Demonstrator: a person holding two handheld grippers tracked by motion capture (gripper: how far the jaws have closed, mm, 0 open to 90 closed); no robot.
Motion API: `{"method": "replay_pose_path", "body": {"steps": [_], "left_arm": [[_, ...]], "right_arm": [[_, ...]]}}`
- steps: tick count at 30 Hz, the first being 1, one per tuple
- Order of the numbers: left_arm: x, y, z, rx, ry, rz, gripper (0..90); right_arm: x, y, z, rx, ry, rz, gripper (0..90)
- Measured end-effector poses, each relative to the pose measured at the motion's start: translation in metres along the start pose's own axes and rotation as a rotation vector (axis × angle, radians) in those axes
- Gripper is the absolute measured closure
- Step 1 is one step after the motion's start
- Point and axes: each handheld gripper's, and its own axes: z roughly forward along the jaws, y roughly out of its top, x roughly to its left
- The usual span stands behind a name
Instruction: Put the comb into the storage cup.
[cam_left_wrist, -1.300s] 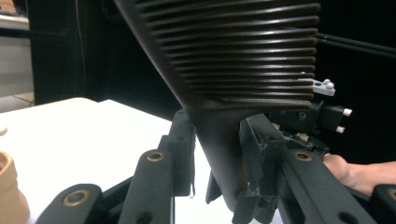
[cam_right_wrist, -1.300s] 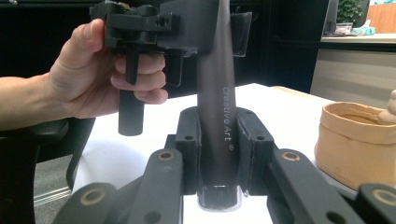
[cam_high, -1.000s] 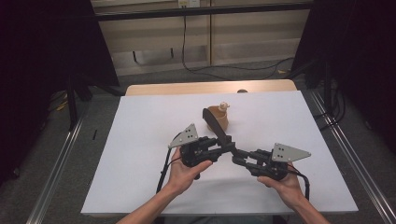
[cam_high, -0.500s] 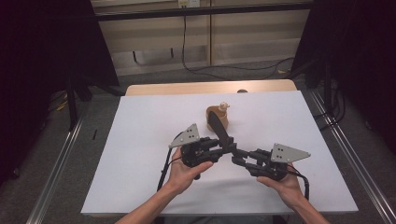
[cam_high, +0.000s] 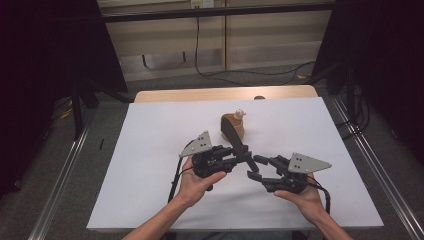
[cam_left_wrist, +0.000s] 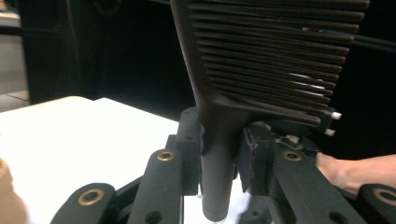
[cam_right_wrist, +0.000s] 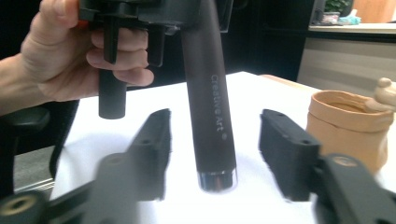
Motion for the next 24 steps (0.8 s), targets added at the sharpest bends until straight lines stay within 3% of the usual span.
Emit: {"method": "replay_pose_path", "body": {"steps": [7,14,16,19,24], "left_arm": [[0.003,0.002,-0.005,0.009,0.04,0.02,72.7],[0.007,0.003,-0.009,0.024,0.075,0.028,72.7],[0.009,0.003,-0.011,0.044,0.091,0.052,72.7],[0.015,0.002,-0.013,0.052,0.118,0.045,72.7],[0.023,0.001,-0.017,0.056,0.149,0.029,72.7]], "right_arm": [[-0.001,0.0,-0.003,0.047,-0.073,0.025,22.4],[-0.003,0.001,-0.008,0.039,-0.147,0.062,12.3],[-0.003,0.002,-0.012,0.048,-0.206,0.069,10.7],[-0.001,0.003,-0.017,0.063,-0.271,0.073,5.9],[0.001,0.005,-0.027,0.046,-0.34,0.08,3.6]]}}
